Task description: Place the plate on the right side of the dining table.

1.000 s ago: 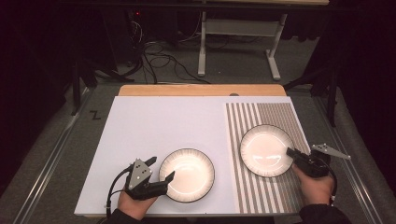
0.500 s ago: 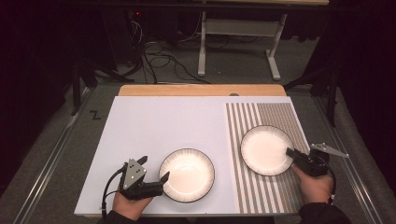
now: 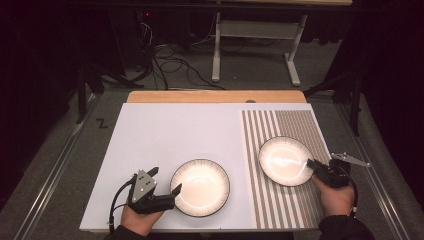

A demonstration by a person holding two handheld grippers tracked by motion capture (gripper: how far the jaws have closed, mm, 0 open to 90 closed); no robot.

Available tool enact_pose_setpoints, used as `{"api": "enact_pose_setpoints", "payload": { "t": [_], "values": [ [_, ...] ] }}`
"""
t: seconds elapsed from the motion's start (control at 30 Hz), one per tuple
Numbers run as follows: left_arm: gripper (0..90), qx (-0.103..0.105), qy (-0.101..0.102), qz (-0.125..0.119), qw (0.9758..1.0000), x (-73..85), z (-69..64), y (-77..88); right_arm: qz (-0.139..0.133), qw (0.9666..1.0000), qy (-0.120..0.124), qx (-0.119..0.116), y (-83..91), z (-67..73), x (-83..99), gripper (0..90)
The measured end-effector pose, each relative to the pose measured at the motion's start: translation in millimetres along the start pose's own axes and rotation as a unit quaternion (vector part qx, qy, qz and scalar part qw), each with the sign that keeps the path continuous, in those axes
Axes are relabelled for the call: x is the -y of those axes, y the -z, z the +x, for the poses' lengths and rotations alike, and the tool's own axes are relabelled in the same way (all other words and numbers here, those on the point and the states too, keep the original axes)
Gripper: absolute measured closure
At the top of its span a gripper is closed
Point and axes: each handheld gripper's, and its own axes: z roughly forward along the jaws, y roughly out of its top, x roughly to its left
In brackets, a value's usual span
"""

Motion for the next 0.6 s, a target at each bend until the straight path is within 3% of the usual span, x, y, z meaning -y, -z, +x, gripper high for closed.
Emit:
{"api": "enact_pose_setpoints", "payload": {
  "t": [0.33, 0.6],
  "values": [
    [10.6, 0.009, 0.004, 0.013, 0.9999, 1.5, 0.5, -3.9, 0.006, 0.9999, 0.012, 0.011, -1.3, 0.7, 0.7, 75.5],
    [10.6, 0.013, 0.007, 0.015, 0.9998, 1.8, 0.5, -5.2, -0.024, 0.9991, 0.033, -0.005, 10.8, 8.0, -0.8, 51.8]
  ]
}}
